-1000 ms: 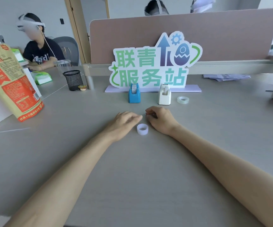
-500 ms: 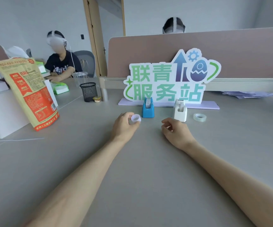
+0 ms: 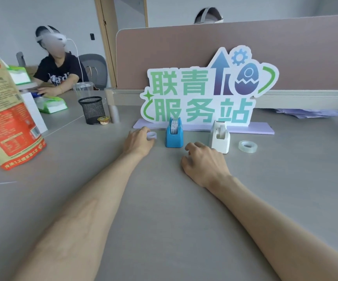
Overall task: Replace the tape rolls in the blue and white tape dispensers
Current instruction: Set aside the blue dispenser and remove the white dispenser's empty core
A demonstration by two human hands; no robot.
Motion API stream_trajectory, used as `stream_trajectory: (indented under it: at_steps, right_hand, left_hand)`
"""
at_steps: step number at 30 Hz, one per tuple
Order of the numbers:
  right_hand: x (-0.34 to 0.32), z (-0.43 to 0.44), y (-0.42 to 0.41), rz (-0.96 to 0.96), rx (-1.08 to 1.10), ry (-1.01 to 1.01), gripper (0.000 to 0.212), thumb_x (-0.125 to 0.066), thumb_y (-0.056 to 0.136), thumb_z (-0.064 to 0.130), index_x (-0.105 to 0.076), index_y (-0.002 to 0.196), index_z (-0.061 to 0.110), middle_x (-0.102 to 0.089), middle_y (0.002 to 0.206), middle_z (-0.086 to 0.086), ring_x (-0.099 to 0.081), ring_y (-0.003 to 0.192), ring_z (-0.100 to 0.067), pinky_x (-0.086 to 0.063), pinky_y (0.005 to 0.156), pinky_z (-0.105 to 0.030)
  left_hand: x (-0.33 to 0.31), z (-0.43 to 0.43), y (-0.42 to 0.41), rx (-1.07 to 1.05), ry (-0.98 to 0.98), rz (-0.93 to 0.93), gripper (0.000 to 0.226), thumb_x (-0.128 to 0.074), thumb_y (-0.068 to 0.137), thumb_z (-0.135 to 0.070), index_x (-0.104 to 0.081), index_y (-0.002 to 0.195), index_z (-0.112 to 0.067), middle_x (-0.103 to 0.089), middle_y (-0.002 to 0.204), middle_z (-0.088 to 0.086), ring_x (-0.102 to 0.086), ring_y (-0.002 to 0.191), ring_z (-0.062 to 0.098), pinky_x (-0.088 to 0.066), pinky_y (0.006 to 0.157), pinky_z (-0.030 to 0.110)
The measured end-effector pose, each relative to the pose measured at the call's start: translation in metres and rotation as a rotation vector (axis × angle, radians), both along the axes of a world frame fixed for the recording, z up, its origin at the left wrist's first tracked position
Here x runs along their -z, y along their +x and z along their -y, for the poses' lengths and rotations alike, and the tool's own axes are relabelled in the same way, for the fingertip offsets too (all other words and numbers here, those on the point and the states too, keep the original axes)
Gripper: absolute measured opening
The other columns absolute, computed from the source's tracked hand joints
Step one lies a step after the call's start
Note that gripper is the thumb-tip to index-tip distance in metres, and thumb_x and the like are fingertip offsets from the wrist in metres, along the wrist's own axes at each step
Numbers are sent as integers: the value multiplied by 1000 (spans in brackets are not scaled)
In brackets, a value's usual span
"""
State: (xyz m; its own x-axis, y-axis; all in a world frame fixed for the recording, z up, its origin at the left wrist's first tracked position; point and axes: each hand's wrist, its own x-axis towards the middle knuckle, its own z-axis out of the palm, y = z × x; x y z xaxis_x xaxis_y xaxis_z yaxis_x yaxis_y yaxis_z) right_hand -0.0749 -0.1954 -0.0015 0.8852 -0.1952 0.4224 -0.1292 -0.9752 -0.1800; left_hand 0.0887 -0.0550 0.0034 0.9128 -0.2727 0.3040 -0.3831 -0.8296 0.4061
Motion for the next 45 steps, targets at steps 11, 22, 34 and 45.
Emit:
stream_trajectory:
  at_steps: [11, 22, 34, 45]
  right_hand:
    - [-11, 32, -13, 383, 223, 242, 37, -61, 83, 40, -58, 111, 17, -57, 113, -5, -49, 111, -27, -50, 70, -37]
    - [-19, 50, 0, 165, 375, 633, 73, -67, 78, 37, -32, 134, 6, -62, 111, -17, -58, 103, -40, -46, 76, -39]
    - [-27, 40, -101, 189, 11, 863, 72, -82, 65, 28, -53, 131, 21, -67, 110, 2, -64, 98, -15, -52, 88, -27]
    - [-23, 4, -149, -24, -266, 996, 59, -71, 67, 2, -58, 120, 25, -71, 109, 1, -68, 99, -12, -56, 81, -33]
  left_hand:
    - [11, -20, -74, 112, 130, -34, 44, -39, 97, -31, -43, 136, -10, -48, 141, 12, -41, 130, 30, -37, 103, 38]
    - [16, -26, -120, 187, 108, -5, 39, -35, 97, -27, -50, 133, -20, -49, 144, -2, -43, 132, 21, -35, 108, 33]
    - [2, -38, -133, 367, 49, -207, 59, -56, 88, -52, -43, 141, -29, -42, 150, -10, -39, 137, 13, -33, 111, 32]
    - [-7, -45, -170, 718, -442, -511, 48, -82, 60, -29, -70, 106, -24, -71, 98, -8, -63, 84, -2, -49, 72, 12]
